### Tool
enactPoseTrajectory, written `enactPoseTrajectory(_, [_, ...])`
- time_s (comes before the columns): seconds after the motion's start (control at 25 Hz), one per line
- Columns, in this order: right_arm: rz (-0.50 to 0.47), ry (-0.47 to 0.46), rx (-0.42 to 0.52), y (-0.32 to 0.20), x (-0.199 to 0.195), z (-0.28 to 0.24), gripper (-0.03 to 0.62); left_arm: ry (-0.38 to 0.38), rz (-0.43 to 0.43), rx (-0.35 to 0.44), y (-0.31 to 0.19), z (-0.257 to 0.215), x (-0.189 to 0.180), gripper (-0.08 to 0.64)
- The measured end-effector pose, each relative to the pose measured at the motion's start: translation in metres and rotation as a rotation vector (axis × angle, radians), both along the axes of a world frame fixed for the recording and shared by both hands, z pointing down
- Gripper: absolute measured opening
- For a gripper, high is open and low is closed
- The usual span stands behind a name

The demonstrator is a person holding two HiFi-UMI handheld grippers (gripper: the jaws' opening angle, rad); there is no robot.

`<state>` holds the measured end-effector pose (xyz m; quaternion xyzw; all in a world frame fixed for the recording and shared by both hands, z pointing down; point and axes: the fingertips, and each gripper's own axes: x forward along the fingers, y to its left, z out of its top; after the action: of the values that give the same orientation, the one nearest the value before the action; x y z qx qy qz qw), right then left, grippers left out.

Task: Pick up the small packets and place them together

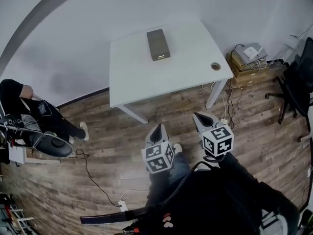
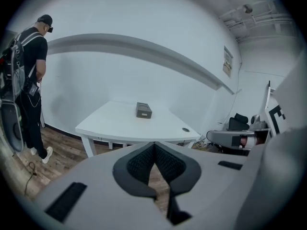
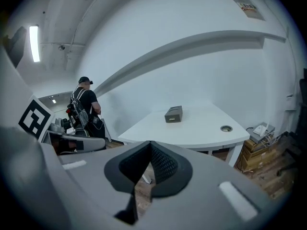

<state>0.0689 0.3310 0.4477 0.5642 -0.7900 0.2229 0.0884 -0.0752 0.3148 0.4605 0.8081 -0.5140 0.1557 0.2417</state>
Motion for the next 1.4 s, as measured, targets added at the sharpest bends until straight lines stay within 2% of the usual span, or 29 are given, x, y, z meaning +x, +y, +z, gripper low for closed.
enactPoseTrajectory(0.44, [0.066, 0.008, -0.005, -0.133, -0.011, 0.003, -0.006, -0.047, 0.059, -0.036, -0.139, 0.011, -0.013, -0.002])
enactPoseTrajectory(0.8, [0.105, 0.02, -0.026, -0.186, 0.013, 0.012, -0.006, -0.051, 0.07, -0.071, -0.193, 0.03, 0.006, -0.002])
enactPoseTrajectory(1.12, [0.051, 0.022, -0.024, -0.274, 0.045, 0.015, -0.006, -0.059, 0.005, -0.095, -0.266, 0.042, 0.028, -0.002])
enactPoseTrajectory(1.4, [-0.014, 0.028, -0.039, -0.355, 0.082, 0.011, -0.006, -0.055, -0.014, -0.109, -0.34, 0.04, 0.075, -0.002])
